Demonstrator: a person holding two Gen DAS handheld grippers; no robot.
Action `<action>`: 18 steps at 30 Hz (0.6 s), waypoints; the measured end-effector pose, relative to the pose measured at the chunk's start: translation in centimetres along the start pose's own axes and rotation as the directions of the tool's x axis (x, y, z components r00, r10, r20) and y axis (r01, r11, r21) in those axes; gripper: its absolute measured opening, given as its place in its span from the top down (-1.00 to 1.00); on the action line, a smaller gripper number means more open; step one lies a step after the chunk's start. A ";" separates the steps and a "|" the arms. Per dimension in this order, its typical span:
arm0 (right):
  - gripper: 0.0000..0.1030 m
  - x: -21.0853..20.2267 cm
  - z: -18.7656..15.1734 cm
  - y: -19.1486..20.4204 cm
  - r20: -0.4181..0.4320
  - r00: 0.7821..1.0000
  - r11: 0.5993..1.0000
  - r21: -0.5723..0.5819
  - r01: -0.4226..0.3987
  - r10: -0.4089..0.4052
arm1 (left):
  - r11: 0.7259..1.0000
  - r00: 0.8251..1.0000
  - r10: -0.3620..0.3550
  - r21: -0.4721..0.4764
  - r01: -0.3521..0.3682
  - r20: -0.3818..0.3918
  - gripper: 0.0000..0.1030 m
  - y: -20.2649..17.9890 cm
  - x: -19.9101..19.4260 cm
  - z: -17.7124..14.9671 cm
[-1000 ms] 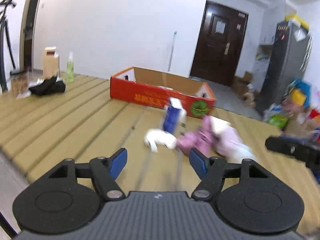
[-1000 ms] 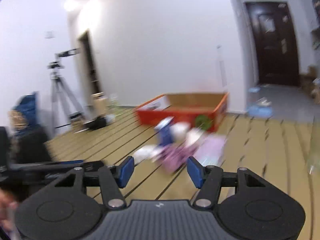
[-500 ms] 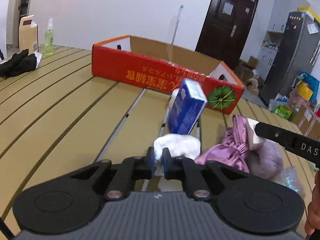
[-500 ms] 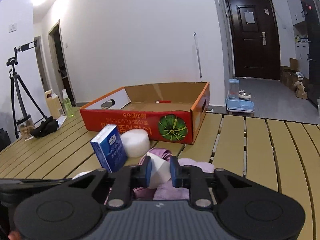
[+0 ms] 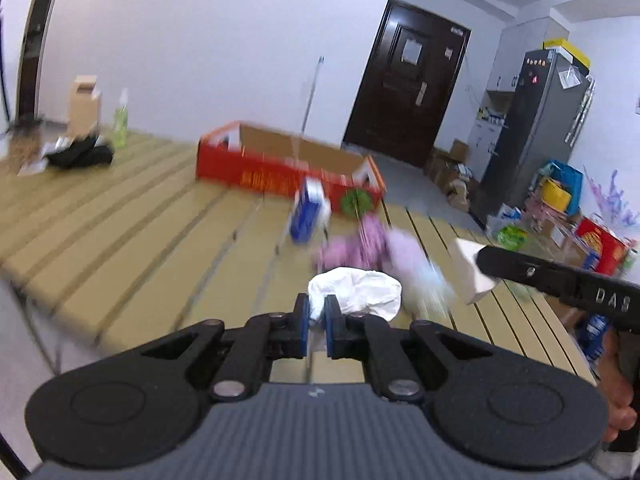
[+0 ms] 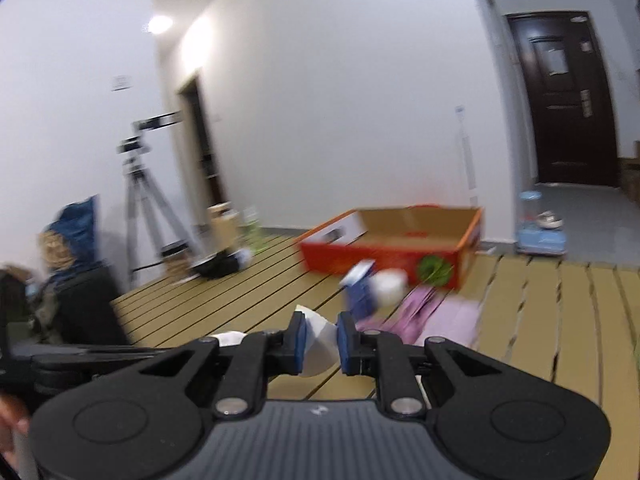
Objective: Collect trash
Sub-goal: 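Carry the white tissue down over the black bin and open both grippers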
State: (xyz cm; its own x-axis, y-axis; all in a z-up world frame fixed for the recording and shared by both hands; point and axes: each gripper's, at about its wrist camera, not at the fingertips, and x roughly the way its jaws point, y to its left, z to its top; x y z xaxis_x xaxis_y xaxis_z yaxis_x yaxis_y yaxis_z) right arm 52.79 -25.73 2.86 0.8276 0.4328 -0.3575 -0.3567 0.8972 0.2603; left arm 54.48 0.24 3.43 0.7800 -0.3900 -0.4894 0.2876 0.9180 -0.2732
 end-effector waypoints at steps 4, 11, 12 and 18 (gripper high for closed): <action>0.68 -3.7 -6.6 4.1 -0.100 0.993 0.998 -0.012 -0.064 0.062 | 0.997 0.998 -0.002 -0.071 -0.003 -0.068 0.84 0.5 -4.7 -6.8; 0.66 -3.1 -14.1 6.6 -0.320 0.947 1.000 0.007 -0.007 0.009 | 0.997 0.971 0.036 -0.052 -0.049 -0.235 0.84 -0.1 -5.1 -14.0; 0.66 -3.0 -14.3 6.4 -0.327 0.945 1.000 0.009 0.010 -0.006 | 0.997 0.971 0.042 -0.047 -0.054 -0.234 0.84 -0.2 -4.8 -13.9; 0.60 -0.2 -14.3 4.4 -0.378 0.925 0.996 0.068 0.053 -0.023 | 0.995 0.932 0.021 -0.088 -0.056 -0.363 0.81 1.3 -1.1 -14.1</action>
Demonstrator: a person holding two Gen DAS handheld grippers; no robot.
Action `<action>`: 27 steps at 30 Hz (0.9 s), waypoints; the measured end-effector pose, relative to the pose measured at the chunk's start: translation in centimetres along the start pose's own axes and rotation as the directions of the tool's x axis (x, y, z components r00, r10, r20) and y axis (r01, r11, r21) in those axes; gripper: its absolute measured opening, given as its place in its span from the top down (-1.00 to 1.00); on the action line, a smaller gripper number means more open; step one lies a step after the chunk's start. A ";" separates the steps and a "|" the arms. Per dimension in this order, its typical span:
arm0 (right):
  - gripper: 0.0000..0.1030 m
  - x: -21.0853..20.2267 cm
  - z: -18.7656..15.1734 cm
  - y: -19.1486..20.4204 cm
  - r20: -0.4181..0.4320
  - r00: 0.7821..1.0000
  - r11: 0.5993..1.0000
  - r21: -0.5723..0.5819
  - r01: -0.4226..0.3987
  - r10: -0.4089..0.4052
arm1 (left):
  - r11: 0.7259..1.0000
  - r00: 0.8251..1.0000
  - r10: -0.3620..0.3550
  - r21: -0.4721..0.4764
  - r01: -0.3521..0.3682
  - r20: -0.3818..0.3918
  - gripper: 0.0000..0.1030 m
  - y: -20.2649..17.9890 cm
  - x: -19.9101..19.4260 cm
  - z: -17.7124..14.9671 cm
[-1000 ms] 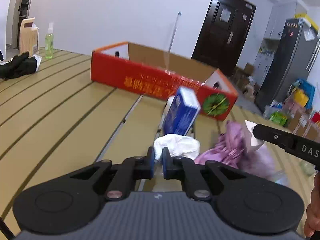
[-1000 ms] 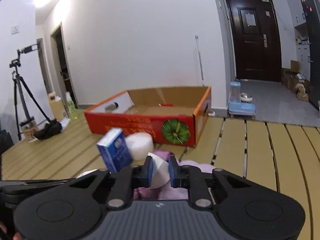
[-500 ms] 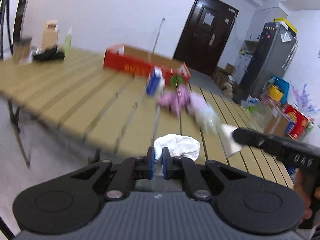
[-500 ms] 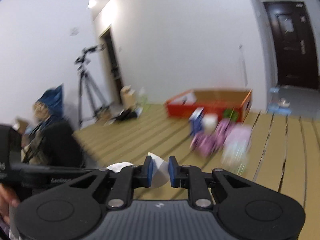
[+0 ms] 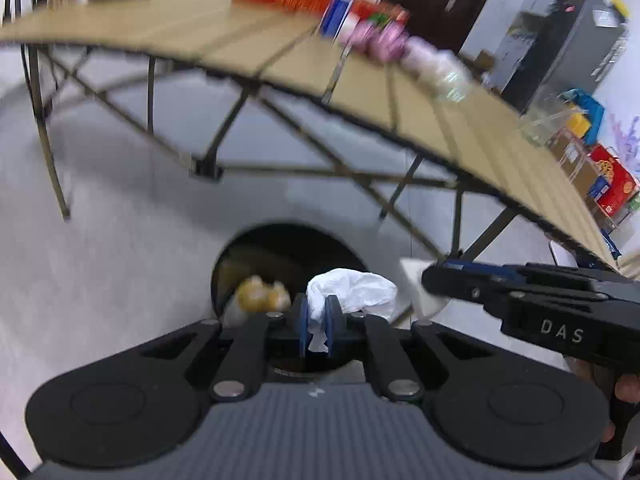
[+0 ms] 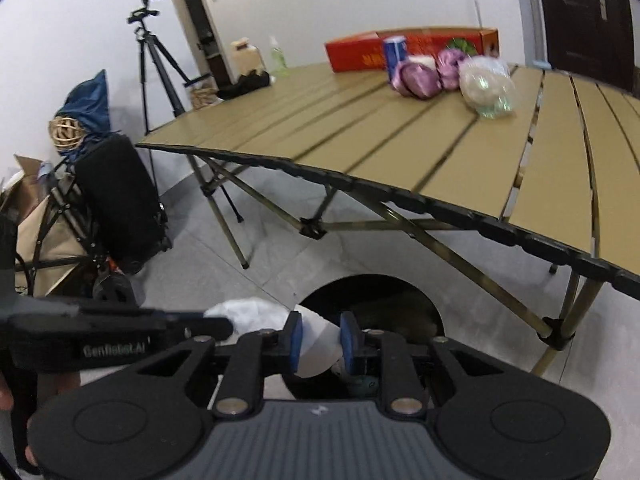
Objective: Collect trash
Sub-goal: 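Carry the white tissue down over the black bin and open both grippers, then raise both grippers back up to the items on the table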
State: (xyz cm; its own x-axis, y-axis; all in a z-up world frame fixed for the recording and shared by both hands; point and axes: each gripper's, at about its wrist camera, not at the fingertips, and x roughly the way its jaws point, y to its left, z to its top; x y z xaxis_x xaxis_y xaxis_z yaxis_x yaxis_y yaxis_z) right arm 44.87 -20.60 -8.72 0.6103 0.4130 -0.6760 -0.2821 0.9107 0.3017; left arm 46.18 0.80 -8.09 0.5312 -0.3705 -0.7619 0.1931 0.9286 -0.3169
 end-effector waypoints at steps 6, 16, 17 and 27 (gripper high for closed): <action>0.20 5.2 1.4 -2.8 -0.056 0.998 0.997 0.066 0.041 -0.038 | 0.998 0.991 0.005 0.055 0.003 -0.133 -0.31 0.3 6.0 1.7; 0.02 6.6 0.5 -3.9 -0.115 0.985 0.987 0.079 0.138 -0.129 | 0.995 0.985 0.094 -0.001 -0.096 -0.143 -0.29 1.2 7.9 2.7; 0.02 6.6 0.4 -3.9 -0.120 0.985 0.988 0.085 0.132 -0.122 | 0.995 0.987 0.097 0.002 -0.098 -0.126 -0.29 1.0 7.5 2.8; 0.01 5.3 0.8 -2.9 -0.095 0.990 0.993 0.044 0.107 -0.102 | 0.994 0.991 0.112 0.010 -0.111 -0.075 -0.29 0.3 6.2 3.3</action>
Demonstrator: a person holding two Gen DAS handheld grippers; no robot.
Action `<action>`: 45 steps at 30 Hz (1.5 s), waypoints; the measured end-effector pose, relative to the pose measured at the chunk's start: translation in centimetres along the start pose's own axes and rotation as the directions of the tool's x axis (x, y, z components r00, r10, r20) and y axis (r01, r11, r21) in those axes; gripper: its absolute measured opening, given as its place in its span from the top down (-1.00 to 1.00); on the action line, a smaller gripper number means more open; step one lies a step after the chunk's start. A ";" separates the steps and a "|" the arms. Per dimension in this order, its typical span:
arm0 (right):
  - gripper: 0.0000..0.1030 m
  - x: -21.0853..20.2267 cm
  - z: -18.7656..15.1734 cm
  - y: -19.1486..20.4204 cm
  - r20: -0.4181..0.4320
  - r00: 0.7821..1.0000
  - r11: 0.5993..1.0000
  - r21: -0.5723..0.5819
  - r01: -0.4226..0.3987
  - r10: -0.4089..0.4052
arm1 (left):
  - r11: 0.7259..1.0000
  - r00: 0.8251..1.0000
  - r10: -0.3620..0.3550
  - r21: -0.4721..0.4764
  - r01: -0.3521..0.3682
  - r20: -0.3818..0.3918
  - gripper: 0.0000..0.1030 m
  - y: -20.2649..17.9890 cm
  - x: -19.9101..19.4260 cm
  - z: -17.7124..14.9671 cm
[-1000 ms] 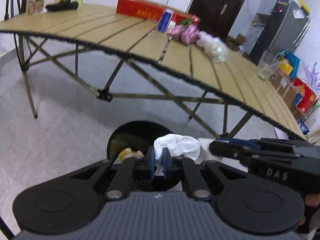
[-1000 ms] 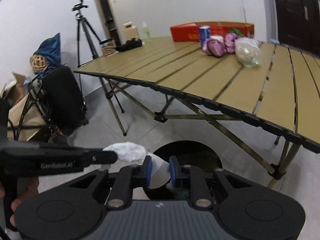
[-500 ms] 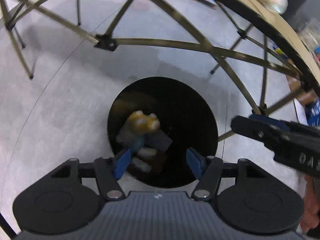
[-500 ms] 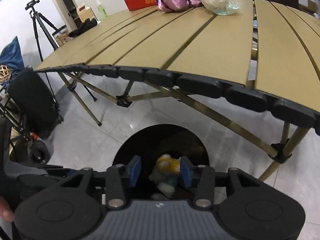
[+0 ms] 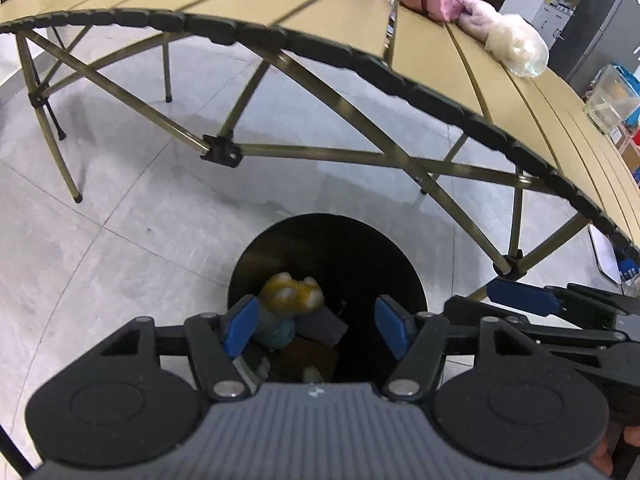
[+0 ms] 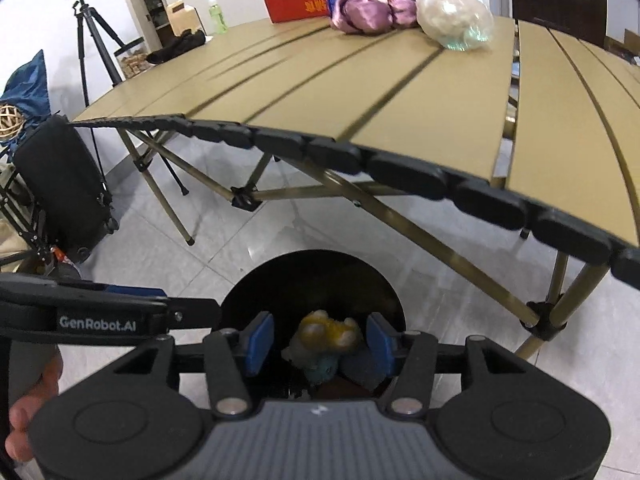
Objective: Collect trash
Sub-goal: 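Raise both grippers back up to the items on the table, then close both grippers on the pink satin cloth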
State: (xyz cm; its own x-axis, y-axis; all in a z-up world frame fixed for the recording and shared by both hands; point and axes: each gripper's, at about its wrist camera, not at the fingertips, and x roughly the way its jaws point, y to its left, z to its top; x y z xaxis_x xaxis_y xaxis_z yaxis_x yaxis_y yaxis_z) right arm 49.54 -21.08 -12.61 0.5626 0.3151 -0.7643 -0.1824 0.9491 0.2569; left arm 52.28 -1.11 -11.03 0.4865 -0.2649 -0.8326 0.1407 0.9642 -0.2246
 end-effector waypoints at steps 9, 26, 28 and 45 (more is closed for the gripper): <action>-0.02 -12.3 3.8 -1.3 0.410 0.893 0.980 -0.011 -0.197 0.184 | 0.980 0.887 -0.181 0.149 0.129 0.425 -0.62 -2.6 -11.6 2.4; 0.78 -2.1 14.6 -11.4 0.398 0.911 0.989 0.138 0.058 -0.109 | 0.973 0.886 -0.170 0.215 0.082 0.431 -0.29 -12.1 -0.6 16.8; 0.78 -3.4 14.3 -12.4 0.406 0.904 0.985 0.156 0.078 -0.136 | 0.970 0.893 -0.184 0.225 0.097 0.410 -0.29 -12.9 0.6 16.3; 0.71 -4.5 12.7 -15.5 0.390 0.913 0.976 0.217 0.032 -0.116 | 0.990 0.881 -0.054 0.139 -0.014 0.471 -0.40 -10.2 2.7 18.3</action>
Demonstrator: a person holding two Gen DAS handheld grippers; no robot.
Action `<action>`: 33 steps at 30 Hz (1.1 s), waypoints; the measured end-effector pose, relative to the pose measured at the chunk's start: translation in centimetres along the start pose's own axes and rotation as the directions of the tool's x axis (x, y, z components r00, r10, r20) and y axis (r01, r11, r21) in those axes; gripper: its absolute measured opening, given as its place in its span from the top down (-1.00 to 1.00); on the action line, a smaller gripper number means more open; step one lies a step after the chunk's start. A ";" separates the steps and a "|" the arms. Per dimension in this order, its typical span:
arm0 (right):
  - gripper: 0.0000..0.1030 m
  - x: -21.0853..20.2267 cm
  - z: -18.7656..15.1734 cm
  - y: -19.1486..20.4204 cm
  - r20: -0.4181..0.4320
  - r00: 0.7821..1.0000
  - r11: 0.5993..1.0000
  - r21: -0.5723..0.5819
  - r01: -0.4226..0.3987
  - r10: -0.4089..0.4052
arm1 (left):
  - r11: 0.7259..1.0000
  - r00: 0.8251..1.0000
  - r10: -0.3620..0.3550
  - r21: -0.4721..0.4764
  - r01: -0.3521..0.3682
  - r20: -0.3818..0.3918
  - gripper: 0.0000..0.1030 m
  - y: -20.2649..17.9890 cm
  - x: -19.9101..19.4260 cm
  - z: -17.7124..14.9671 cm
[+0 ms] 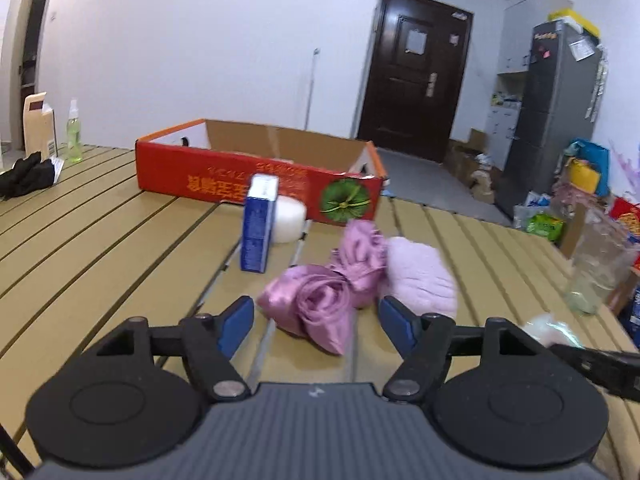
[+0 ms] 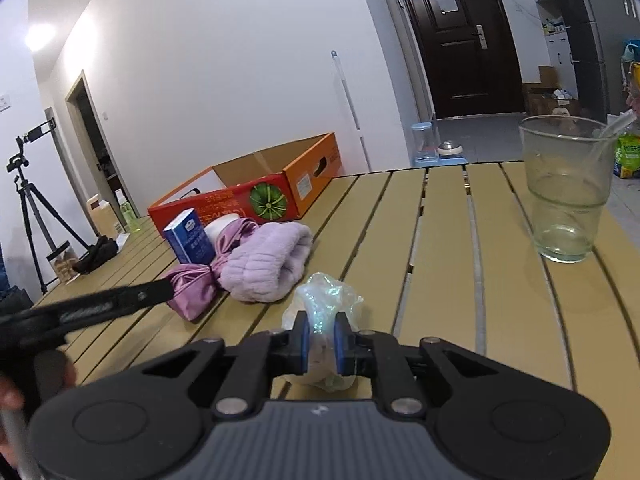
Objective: Collect trash
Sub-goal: 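Close both grippers on the pink satin cloth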
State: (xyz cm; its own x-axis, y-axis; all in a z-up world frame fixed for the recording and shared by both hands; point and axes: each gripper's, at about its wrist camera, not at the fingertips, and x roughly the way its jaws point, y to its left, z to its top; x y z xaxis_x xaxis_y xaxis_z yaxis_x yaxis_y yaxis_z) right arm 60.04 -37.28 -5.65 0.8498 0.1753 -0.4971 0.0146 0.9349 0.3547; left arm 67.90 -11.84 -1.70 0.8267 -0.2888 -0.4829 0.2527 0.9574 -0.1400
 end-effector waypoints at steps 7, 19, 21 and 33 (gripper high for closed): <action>0.15 -0.5 0.0 0.6 0.055 0.998 1.000 -0.016 0.015 -0.014 | 0.999 0.995 0.030 -0.016 -0.032 -0.096 0.34 -0.5 4.4 0.5; 0.08 -2.9 0.7 5.0 0.179 0.979 0.989 -0.124 -0.081 0.103 | 0.972 0.947 -0.233 -0.047 0.229 -0.221 0.53 5.7 -6.8 -3.8; 0.08 -1.4 0.4 6.1 0.079 0.980 0.978 -0.116 -0.175 0.185 | 0.967 0.941 -0.254 -0.058 0.247 -0.223 0.48 6.7 -7.8 -4.2; 0.80 6.8 -1.8 9.4 -0.143 0.970 0.979 -0.028 -0.203 0.197 | 0.968 0.960 -0.249 -0.064 0.243 -0.126 0.43 8.1 -7.8 -4.2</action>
State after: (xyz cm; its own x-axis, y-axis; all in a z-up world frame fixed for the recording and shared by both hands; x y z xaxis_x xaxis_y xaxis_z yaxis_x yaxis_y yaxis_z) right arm 64.98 -26.71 -7.14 0.7518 0.3985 -0.5253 -0.1730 0.8880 0.4261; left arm 61.38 -1.79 -2.74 0.6673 -0.5150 -0.5380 0.4132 0.8571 -0.3078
